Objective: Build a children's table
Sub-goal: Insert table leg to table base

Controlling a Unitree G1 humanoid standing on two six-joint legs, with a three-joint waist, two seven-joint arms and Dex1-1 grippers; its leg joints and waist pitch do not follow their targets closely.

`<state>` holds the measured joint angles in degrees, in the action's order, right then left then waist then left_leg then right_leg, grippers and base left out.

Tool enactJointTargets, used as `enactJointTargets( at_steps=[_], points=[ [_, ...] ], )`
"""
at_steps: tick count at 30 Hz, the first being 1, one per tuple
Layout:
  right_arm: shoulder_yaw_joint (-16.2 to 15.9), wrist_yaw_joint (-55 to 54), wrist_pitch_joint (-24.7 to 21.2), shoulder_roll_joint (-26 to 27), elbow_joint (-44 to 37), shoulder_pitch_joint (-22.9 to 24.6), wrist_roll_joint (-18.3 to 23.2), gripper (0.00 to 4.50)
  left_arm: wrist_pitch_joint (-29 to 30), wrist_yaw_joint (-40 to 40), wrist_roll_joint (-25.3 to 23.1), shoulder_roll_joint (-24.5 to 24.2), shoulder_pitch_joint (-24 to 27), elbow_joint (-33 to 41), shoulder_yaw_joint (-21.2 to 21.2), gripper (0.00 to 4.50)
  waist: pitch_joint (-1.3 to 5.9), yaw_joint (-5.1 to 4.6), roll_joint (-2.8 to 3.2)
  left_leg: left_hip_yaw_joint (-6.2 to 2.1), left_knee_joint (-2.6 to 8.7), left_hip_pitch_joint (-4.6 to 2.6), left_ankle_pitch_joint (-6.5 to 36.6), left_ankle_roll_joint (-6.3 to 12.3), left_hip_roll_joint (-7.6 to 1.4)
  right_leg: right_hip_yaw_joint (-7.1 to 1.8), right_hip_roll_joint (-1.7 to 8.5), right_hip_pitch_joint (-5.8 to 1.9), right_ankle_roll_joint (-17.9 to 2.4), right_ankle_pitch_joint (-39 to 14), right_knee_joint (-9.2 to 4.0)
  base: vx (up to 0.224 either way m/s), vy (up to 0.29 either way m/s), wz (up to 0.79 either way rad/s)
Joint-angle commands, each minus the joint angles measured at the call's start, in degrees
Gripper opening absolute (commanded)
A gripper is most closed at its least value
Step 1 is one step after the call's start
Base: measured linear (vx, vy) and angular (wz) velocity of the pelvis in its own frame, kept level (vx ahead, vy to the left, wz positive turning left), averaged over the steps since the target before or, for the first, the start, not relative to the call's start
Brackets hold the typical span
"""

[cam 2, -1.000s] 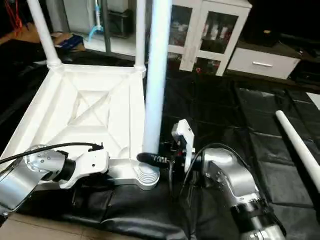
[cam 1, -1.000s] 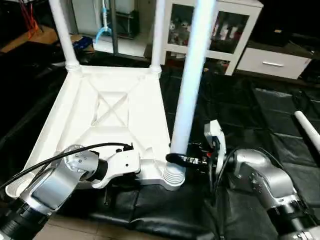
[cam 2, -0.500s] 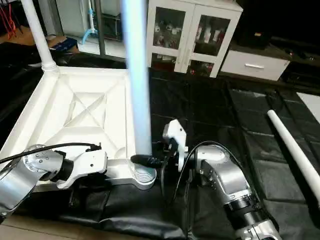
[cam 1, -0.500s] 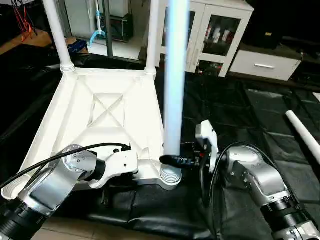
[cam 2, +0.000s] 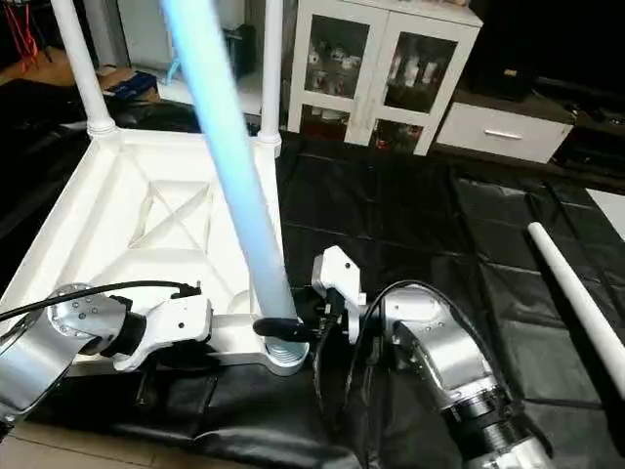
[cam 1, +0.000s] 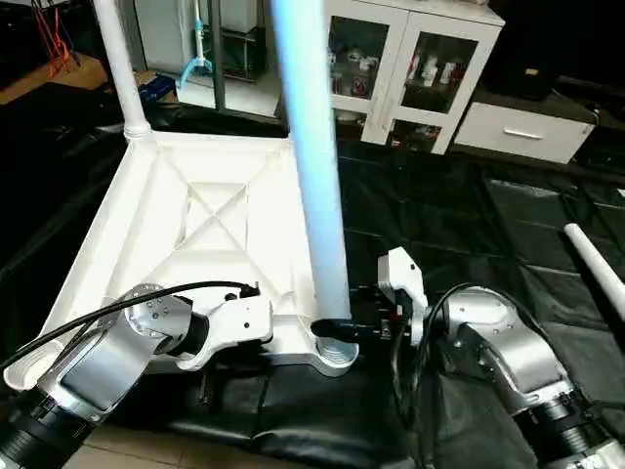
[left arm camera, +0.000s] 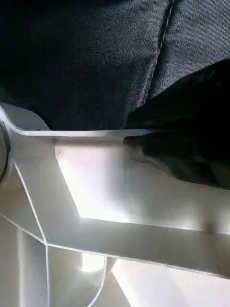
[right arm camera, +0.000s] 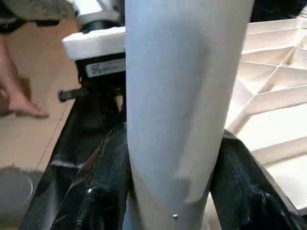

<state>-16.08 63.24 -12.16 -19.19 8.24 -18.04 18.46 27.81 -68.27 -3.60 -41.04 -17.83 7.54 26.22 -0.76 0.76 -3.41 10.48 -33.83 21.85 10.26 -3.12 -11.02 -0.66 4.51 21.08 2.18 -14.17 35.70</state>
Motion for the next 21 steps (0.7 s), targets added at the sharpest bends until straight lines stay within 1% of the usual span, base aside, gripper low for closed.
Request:
enactJointTargets(
  at_steps=[1,3,4,5,7,10,12,14,16,17,20,21],
  points=[
    [-0.7,-2.1,-3.0,-0.1,3.8,1.6,-0.3,1.84,0.5,-0.3,-0.7,0.4,0.9,-1.2,2.8,0.02,1.16,-0.10,1.16,-1.09,5.50,-1.63,24.6,-3.89,-2.02,-0.76,1.83,0.86,-9.6,-12.9,-4.97,0.000,0.000,0.00],
    [-0.2,-2.6,-3.4,0.2,4.1,1.6,0.2,1.84,0.5,-0.3,-0.7,0.4,0.8,-1.3,2.8,0.02,1.18,-0.16,1.24,-1.15,5.52,-1.69,25.1,-4.10,-2.03,-0.77,1.85,0.95,-9.4,-13.4,-5.04,0.000,0.000,0.00],
    [1.1,-3.4,-4.3,0.8,4.9,1.8,1.4,1.84,0.6,-0.2,-0.8,0.4,0.9,-1.3,2.8,0.02,1.16,-0.23,1.19,-1.13,5.52,-1.66,25.0,-4.09,-1.99,-0.81,1.81,0.96,-9.4,-13.2,-5.06,0.000,0.000,0.00],
    [1.7,-3.7,-4.7,1.0,5.2,1.8,1.9,1.84,0.6,-0.2,-0.8,0.3,0.9,-1.2,2.7,0.02,1.18,-0.21,1.20,-1.12,5.53,-1.66,25.0,-4.07,-1.99,-0.81,1.82,0.97,-9.4,-13.0,-5.05,0.000,0.000,0.00],
    [2.7,-4.7,-5.0,1.2,6.0,1.8,2.2,1.84,0.6,-0.2,-0.8,0.3,1.0,-1.2,2.7,0.02,1.18,-0.25,1.14,-1.14,5.54,-1.54,24.9,-4.08,-2.00,-0.78,1.82,0.96,-9.4,-13.0,-5.04,0.000,0.000,0.00],
    [4.2,-5.3,-4.9,1.0,6.8,2.4,2.3,1.84,0.7,-0.3,-0.8,0.2,0.9,-1.2,2.8,0.02,1.15,-0.22,1.22,-1.12,5.56,-1.63,25.1,-4.18,-2.02,-0.81,1.88,1.06,-9.3,-13.3,-5.11,0.000,0.000,0.00],
    [5.4,-5.5,-5.3,0.9,6.0,3.6,2.9,1.84,0.8,-0.3,-0.8,0.3,0.9,-1.2,2.8,0.02,1.08,-0.20,1.17,-1.19,5.63,-1.62,26.0,-4.29,-2.03,-0.85,1.92,1.12,-8.9,-14.6,-5.24,0.000,0.000,0.00],
    [5.9,-5.5,-5.6,0.7,5.1,4.7,3.4,1.84,0.8,-0.3,-0.8,0.3,0.9,-1.2,2.7,0.02,1.05,-0.17,1.14,-1.22,5.66,-1.59,26.2,-4.30,-2.04,-0.85,1.94,1.12,-8.7,-15.0,-5.32,0.000,0.000,0.00],
    [6.2,-5.6,-5.9,0.4,4.1,5.9,4.2,1.84,0.8,-0.2,-0.8,0.3,0.9,-1.3,2.7,0.02,1.12,-0.20,1.17,-1.28,5.75,-1.52,25.8,-4.34,-2.06,-0.79,1.91,1.04,-8.6,-14.5,-5.29,0.000,0.000,0.00],
    [6.3,-5.6,-6.0,0.4,4.0,6.1,4.3,1.84,0.8,-0.2,-0.8,0.3,0.9,-1.3,2.7,0.02,1.16,-0.09,1.23,-1.16,5.72,-1.74,25.5,-4.24,-2.09,-0.80,1.86,1.16,-8.7,-13.6,-5.31,0.000,0.000,0.00],
    [6.8,-5.9,-6.1,0.4,3.2,7.5,5.0,1.84,0.8,-0.2,-0.8,0.4,0.8,-1.4,2.6,0.02,1.31,-0.02,1.19,-1.13,5.77,-1.57,23.5,-3.89,-2.06,-0.72,1.77,0.83,-9.1,-10.6,-5.08,0.000,0.000,0.00],
    [7.3,-6.2,-5.9,0.4,2.8,8.6,5.3,1.84,0.8,-0.1,-0.8,0.4,0.8,-1.5,2.6,0.02,1.27,0.11,1.26,-1.04,5.75,-1.64,22.8,-3.74,-2.08,-0.73,1.76,0.86,-9.3,-9.5,-5.06,0.000,0.000,0.00]
  ],
)
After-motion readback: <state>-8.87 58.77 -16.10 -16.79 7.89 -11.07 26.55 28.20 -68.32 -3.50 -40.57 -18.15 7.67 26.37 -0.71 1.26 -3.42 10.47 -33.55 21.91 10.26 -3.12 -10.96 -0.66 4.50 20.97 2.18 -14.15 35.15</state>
